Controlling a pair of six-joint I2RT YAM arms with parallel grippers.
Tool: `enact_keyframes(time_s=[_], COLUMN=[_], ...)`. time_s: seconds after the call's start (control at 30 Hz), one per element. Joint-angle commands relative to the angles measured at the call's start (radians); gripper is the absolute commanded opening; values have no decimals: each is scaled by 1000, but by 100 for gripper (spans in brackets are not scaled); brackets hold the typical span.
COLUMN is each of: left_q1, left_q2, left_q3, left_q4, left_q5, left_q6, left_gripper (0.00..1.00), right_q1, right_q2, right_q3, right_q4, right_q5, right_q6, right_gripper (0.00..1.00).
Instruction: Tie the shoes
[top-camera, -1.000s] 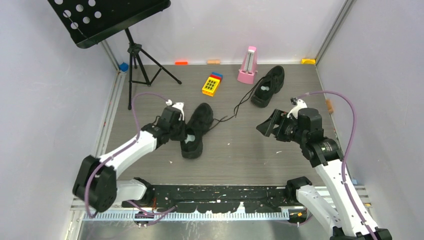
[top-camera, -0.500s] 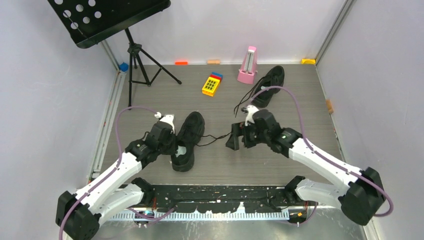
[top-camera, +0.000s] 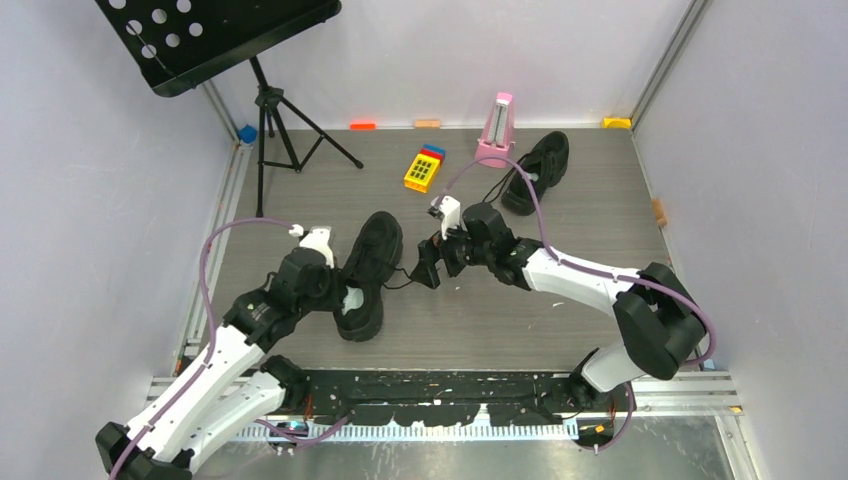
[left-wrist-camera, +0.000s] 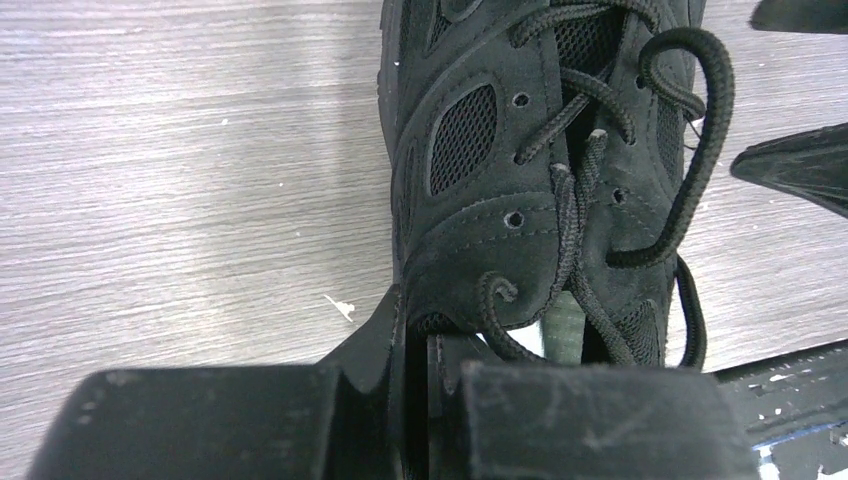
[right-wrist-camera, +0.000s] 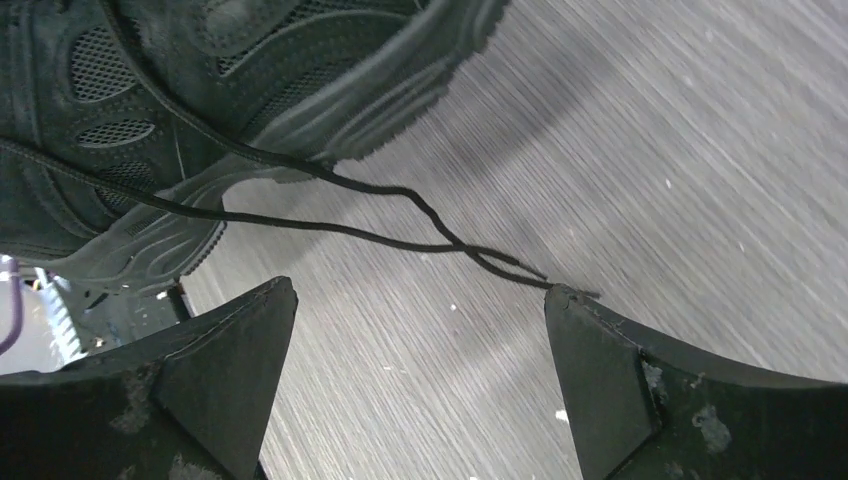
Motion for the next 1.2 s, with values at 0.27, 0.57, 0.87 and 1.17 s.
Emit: enact_keyframes(time_s=[0.27, 0.57, 0.87, 1.17], left_q1=[-4, -3, -4, -4], left_q2=[-24, 37, 84, 104], left_q3=[360, 517, 604, 628], left_q4=[-83, -108, -96, -75], left_q5=[105, 150, 232, 213], left_q6=[102, 146, 123, 97], left_gripper=[0, 0, 0, 0], right_q1=[-7, -7, 3, 50], right_q2=[-79, -134, -155, -120], right_q3=[87, 134, 117, 109], right_q4=[154, 144, 202, 235], right_q5=[-272, -355, -411, -429], right_q6=[-99, -100, -46, -19], right_gripper=[100, 99, 98, 91])
